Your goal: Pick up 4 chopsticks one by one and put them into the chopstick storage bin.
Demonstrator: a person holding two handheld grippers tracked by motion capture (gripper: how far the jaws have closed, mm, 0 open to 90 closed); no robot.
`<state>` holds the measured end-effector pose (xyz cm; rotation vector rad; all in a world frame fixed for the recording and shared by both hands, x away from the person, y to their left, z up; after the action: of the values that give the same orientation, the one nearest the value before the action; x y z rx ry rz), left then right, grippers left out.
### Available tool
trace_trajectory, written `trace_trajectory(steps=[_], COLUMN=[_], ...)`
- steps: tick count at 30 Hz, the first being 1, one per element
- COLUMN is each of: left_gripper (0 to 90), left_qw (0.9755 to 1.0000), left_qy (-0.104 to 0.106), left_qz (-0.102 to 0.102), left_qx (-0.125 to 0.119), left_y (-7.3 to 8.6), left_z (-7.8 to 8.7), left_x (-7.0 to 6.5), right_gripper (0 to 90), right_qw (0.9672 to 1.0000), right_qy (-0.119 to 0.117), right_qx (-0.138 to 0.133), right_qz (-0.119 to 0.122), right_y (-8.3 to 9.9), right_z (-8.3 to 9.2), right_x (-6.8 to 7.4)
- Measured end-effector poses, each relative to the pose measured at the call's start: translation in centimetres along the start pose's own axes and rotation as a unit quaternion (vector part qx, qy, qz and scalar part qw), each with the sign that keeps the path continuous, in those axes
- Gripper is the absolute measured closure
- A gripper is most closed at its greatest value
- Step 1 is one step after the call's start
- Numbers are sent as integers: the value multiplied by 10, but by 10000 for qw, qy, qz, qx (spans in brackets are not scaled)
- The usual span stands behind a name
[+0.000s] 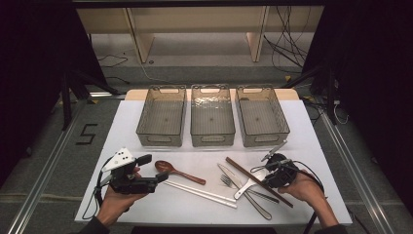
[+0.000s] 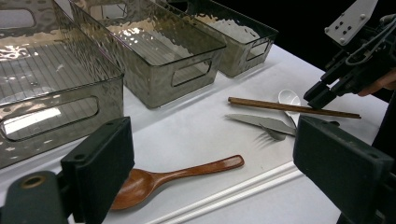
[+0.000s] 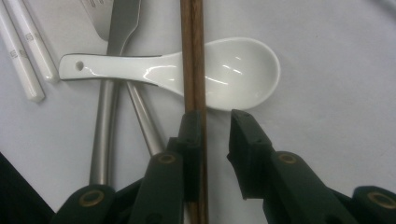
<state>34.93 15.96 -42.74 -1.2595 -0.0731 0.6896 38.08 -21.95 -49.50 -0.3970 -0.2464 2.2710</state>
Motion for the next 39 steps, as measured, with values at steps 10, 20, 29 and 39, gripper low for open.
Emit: trace_trajectory(steps=[10,20,29,39], left_gripper=[117,117,118,118], left_qw=[10000,10000,10000,9999], left_qy=[-6,-5,-8,7], left_qz=[3,-6,-22,18], left_qx=[22,36,43,100], left_y=[0,0,0,2], left_z=[0,0,0,-3], left_x=[0,0,0,1], right_gripper=[751,778,853,861], right_qw=[9999,9993,9991,9993], right_qy=[-45,-55,-40,183], right_qx=[153,358,410,-129], right_qz=[48,77,140,285], right_y=[1,2,2,-10], right_z=[-3,-8,-10,14], right_x=[2,4,4,2])
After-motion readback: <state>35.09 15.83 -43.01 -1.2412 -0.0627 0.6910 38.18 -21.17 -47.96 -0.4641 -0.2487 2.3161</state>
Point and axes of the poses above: each handheld gripper's, and its own axes: z roughly backward along the jaws, y roughly out of its underside, x roughly to its left, the point moved 6 cm from there along -z, roughly forward along the jaws, and after that the axes turned 15 degrees about y, right-handed, at the moved point
